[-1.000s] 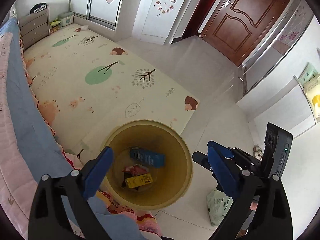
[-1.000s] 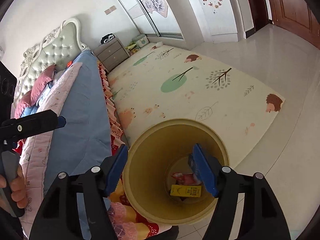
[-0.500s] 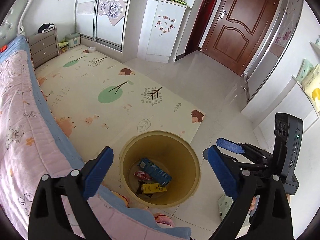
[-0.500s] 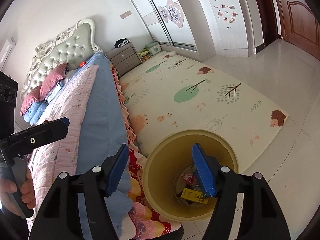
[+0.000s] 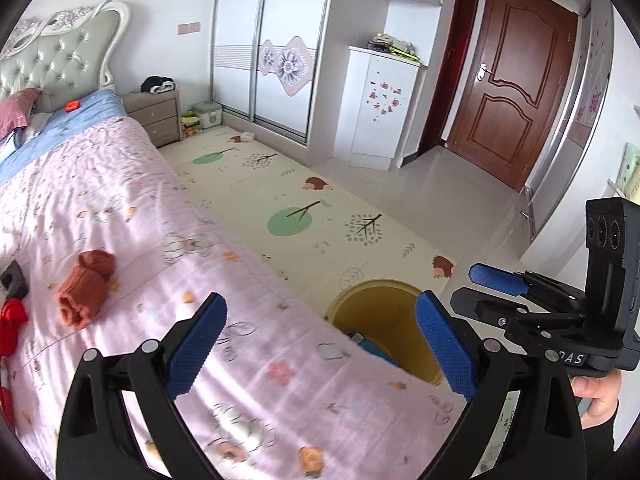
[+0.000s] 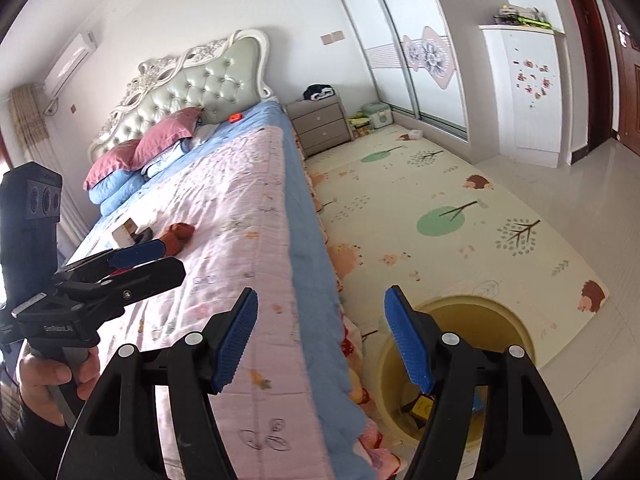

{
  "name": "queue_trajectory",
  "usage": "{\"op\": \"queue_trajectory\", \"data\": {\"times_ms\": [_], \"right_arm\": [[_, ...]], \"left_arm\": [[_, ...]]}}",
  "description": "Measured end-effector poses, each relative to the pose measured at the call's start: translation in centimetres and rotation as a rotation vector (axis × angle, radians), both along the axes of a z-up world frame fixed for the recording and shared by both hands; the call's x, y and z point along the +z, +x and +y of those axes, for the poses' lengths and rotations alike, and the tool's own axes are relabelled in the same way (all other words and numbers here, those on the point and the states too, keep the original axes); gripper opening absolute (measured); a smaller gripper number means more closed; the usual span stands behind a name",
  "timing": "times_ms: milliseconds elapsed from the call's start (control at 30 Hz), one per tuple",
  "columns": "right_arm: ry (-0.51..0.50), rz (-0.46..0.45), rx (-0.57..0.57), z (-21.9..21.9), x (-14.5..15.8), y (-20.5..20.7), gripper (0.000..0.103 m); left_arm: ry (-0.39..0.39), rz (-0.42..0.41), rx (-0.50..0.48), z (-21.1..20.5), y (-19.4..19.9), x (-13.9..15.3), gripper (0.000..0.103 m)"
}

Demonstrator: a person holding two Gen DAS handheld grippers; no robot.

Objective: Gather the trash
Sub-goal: 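Return both open tools to the bed toward the green and red wrappers, then grasp the green wrapper with the left tool while the right tool grasps the red candy bag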

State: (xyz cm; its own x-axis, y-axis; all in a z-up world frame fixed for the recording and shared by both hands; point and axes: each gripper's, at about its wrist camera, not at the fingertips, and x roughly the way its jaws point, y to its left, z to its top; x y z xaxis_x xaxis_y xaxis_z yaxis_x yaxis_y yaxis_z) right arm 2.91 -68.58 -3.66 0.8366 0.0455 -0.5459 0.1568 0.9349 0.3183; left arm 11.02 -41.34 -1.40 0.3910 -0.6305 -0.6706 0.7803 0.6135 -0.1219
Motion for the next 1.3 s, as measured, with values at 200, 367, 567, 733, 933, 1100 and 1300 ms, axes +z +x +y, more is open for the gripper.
{"op": "queue_trajectory", "data": {"times_ms": [200,367,567,733,933,1100,1300], "right_arm": [[-0.029,-0.017,0.163,8.1,1.1,4.4,0.065],[-0.035,-0.005,0.295,15.1,1.0,8.3,0.065],[-0.036,0.011,0.425,23.6,0.6,11.7,0.065],[-0.037,0.033,0.512,29.6,0.1,14.3,0.065],[-0.034,0.081,0.567,35.0,-1.0,17.8,0.065],[-0.058,0.135,0.562,38.2,-1.7,20.7,0.065],[-0.084,0.227,0.505,39.7,-3.6,24.0,0.064]], "left_arm": [[0.0,-0.047,0.151,9.0,2.5,0.8,0.095],[-0.005,-0.061,0.301,17.4,4.9,1.4,0.096],[-0.008,-0.081,0.475,27.2,7.6,1.6,0.097],[-0.012,-0.092,0.619,34.5,9.7,1.5,0.098],[-0.022,-0.049,0.713,40.3,12.4,0.1,0.098],[-0.026,-0.01,0.718,41.9,13.9,-1.7,0.098],[-0.035,0.028,0.717,42.4,15.8,-3.1,0.098]]}}
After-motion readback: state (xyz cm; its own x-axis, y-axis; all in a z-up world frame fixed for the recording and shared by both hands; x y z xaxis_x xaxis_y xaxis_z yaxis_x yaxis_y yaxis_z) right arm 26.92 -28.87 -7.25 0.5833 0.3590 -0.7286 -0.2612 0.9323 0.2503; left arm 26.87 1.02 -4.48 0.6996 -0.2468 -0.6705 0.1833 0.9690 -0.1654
